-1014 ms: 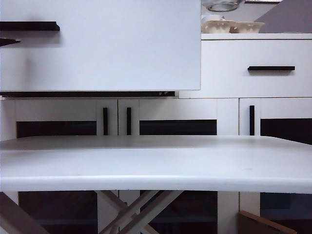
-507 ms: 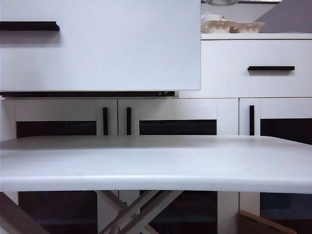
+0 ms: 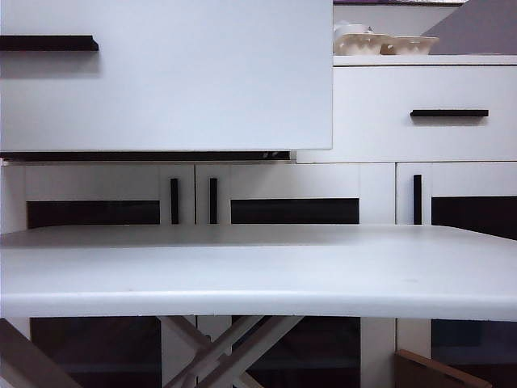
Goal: Pick up a can of beer from the white table, open the left drawer, place the beer inside the drawer, and finally close the drawer.
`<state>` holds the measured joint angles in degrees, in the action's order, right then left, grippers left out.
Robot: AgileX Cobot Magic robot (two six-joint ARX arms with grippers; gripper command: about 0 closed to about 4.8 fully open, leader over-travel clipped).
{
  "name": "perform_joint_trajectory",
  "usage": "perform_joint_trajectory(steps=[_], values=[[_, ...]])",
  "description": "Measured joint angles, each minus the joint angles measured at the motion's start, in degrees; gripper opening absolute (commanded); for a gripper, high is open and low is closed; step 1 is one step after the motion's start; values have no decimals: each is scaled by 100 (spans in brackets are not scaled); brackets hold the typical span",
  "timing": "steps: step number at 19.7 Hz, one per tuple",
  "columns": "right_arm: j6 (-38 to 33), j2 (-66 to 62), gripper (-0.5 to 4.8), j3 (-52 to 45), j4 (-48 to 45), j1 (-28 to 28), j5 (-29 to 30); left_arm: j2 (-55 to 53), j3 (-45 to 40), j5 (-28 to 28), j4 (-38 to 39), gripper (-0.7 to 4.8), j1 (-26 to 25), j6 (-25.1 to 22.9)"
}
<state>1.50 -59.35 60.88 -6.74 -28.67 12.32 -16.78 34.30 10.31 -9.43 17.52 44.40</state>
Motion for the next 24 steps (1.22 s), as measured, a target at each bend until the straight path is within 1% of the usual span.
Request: perform_joint_trajectory(steps=[1, 2, 4, 5, 8, 9, 10, 11, 12, 14, 16, 18, 19, 20, 21, 22, 24], values=[[-2, -70, 198, 111, 0, 0, 17, -122, 170, 118, 138, -5, 0, -138], [-7, -177, 198, 278, 81, 2, 35, -391, 481, 308, 365, -5, 0, -413], [-22, -356, 198, 538, 201, 4, 35, -791, 949, 533, 605, -5, 0, -809], [-22, -468, 198, 745, 310, 4, 42, -1152, 1366, 656, 732, -5, 0, -1060], [-57, -750, 198, 1266, 599, 4, 79, -1836, 2205, 824, 1161, -5, 0, -1598], [-138, -955, 198, 1565, 780, 7, 79, -2166, 2538, 1110, 1217, -5, 0, -1707], [-166, -1141, 198, 1781, 874, 7, 79, -2341, 2682, 1344, 1204, -5, 2, -1746], [-170, -1255, 198, 1882, 931, 4, 94, -2391, 2695, 1460, 1228, -5, 2, -1740], [-170, -1349, 198, 1965, 986, 7, 162, -2382, 2691, 1523, 1300, -5, 0, -1749], [-188, -1657, 198, 2308, 1091, 7, 487, -2415, 2785, 1521, 1342, -5, 0, -1954], [-258, -1941, 198, 2632, 1150, -7, 586, -2726, 3296, 1504, 1666, -5, 0, -2079], [-271, -2243, 198, 2920, 1141, 0, 577, -3150, 3960, 1480, 2273, -5, 0, -2367], [-273, -2365, 198, 3032, 1145, 2, 575, -3386, 4341, 1412, 2806, -5, 0, -2551], [-275, -2509, 198, 3158, 1143, 4, 590, -3738, 4907, 1314, 3526, -5, 0, -2850], [-275, -2603, 198, 3222, 1152, 2, 671, -4006, 5331, 1270, 3995, -5, -2, -3097], [-275, -2704, 198, 3305, 1174, -2, 737, -4253, 5733, 1211, 4365, -5, -2, -3348], [-275, -2830, 198, 3351, 1141, -2, 817, -4527, 6212, 1021, 4739, -5, 0, -3705]])
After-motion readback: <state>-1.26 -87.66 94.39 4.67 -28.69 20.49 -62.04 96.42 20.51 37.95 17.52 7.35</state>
